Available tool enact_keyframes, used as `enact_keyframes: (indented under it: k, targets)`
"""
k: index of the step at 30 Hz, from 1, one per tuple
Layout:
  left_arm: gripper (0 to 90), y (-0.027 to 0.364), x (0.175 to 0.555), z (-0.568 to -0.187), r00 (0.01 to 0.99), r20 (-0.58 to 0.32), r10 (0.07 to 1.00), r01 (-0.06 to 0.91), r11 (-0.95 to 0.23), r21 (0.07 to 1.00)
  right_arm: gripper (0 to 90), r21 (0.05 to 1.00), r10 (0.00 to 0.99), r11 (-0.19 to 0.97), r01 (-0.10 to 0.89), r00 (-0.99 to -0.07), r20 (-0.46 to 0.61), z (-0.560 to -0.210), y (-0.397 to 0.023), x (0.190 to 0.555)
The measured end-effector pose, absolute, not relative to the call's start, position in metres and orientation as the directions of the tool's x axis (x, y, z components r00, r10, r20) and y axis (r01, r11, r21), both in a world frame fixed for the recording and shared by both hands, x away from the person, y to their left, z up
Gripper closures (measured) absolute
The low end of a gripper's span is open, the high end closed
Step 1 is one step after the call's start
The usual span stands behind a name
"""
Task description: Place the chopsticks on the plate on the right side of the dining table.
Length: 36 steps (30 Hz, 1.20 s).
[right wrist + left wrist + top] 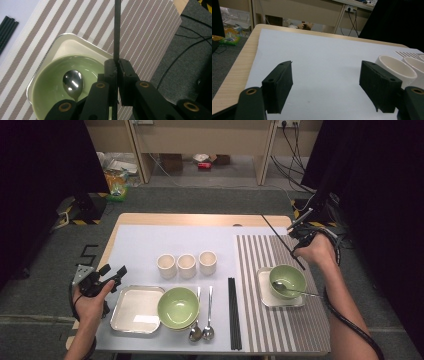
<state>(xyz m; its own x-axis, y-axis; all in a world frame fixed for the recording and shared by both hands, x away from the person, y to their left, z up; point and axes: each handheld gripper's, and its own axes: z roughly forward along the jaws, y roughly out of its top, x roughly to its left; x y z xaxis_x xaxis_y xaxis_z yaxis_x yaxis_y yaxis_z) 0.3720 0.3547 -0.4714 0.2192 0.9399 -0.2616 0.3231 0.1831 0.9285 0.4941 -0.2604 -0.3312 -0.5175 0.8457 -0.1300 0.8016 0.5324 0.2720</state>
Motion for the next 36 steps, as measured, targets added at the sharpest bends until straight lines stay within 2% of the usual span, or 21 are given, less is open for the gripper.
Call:
enact_keyframes:
  k: [6,11,18,24,28,29,36]
  targets:
    - [25.8,0.355,0.372,-0.472,0.217,-0.262,0.94,0.324,0.184,0.928,86.3,0.237,0.769,0.638,0.732,-0.613,-0.179,-0.338,-0.268,0.499]
    - [25.8,0.355,0.372,-0.472,0.217,-0.261,0.94,0.324,0.183,0.928,86.2,0.211,0.735,0.678,0.704,-0.651,-0.191,-0.344,-0.277,0.503]
    - [25.8,0.355,0.372,-0.473,0.215,-0.26,0.941,0.326,0.182,0.928,86.2,0.195,0.6,0.8,0.568,-0.773,-0.208,-0.355,-0.285,0.508]
    - [25.8,0.355,0.372,-0.473,0.215,-0.261,0.941,0.327,0.182,0.927,86.2,0.166,0.549,0.836,0.524,-0.807,-0.219,-0.363,-0.29,0.512]
    - [25.8,0.355,0.372,-0.473,0.212,-0.259,0.942,0.327,0.182,0.927,86.2,0.159,0.494,0.869,0.469,-0.843,-0.211,-0.37,-0.291,0.514]
    - [25.8,0.355,0.372,-0.473,0.212,-0.259,0.942,0.328,0.181,0.927,86.2,0.153,0.454,0.89,0.429,-0.862,-0.225,-0.371,-0.292,0.515]
    - [25.8,0.355,0.371,-0.474,0.211,-0.26,0.942,0.329,0.182,0.927,86.2,0.134,0.401,0.915,0.379,-0.889,-0.223,-0.378,-0.294,0.517]
